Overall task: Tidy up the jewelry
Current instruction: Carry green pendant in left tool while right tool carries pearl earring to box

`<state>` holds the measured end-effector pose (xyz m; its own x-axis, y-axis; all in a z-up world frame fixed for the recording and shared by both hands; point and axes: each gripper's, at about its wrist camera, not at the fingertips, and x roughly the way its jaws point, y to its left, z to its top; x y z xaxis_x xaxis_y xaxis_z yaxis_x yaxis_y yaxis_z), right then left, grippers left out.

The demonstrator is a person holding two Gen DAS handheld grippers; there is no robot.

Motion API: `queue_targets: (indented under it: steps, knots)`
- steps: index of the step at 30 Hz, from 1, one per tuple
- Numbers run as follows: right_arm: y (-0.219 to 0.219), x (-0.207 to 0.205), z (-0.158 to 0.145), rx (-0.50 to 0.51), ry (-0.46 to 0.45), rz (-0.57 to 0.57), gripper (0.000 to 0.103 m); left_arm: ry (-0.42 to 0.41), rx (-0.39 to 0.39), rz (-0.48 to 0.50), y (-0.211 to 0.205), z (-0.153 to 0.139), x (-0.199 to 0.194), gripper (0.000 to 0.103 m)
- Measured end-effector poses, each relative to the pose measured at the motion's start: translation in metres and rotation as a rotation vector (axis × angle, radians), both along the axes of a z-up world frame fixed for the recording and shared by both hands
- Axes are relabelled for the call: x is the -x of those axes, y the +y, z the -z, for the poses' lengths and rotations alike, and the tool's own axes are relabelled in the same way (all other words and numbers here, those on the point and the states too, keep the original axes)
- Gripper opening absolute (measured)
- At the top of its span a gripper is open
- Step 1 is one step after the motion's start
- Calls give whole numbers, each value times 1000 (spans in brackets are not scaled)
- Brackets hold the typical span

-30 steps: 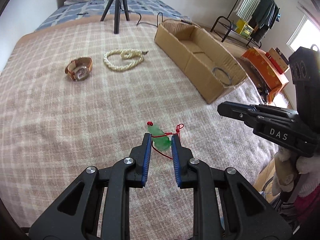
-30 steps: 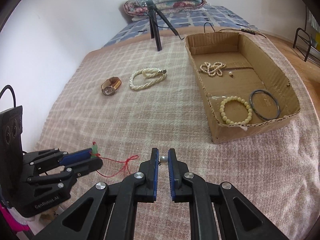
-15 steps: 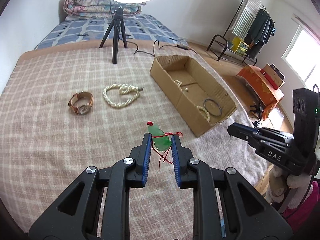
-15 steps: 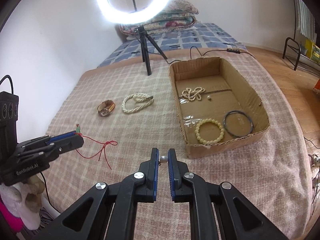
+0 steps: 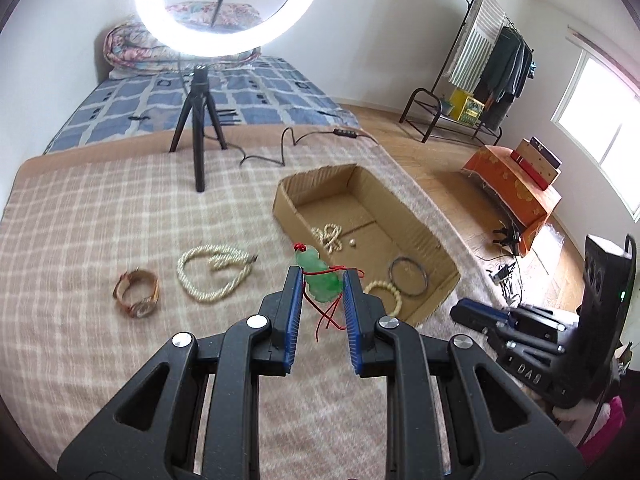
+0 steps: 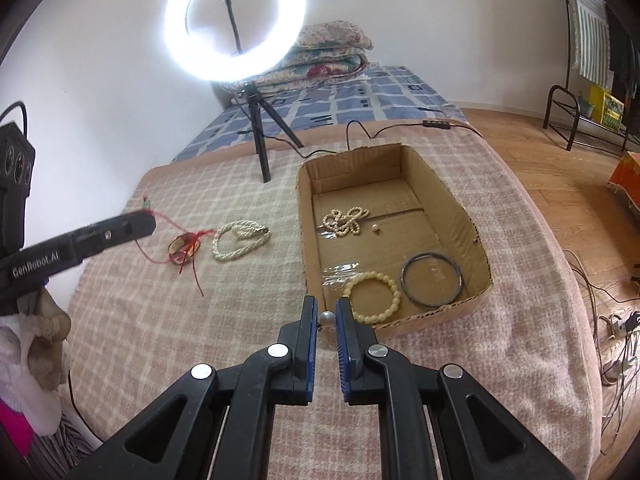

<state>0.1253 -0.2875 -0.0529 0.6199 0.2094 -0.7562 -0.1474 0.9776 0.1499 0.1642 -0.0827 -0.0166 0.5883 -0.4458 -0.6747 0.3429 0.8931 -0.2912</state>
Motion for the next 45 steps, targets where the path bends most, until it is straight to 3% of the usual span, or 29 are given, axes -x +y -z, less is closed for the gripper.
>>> queue_targets:
  steps: [15, 28, 40, 44, 45]
  knots:
    - [-21, -42, 17, -30, 14, 39, 7, -37, 30, 38, -70, -13, -86, 19]
    - [-47, -87, 42, -64, 45, 92, 7, 39, 32, 37, -118, 27, -148, 19]
    - [-47, -100, 53, -77, 71, 81, 8, 115, 24, 36, -142, 60, -176, 19]
    - [-44, -100, 52, -68, 68, 75, 11, 118, 23, 36, -144, 61, -178, 19]
    - [-44, -100, 52, -67, 64, 75, 18, 113, 20, 35, -144, 61, -178, 19]
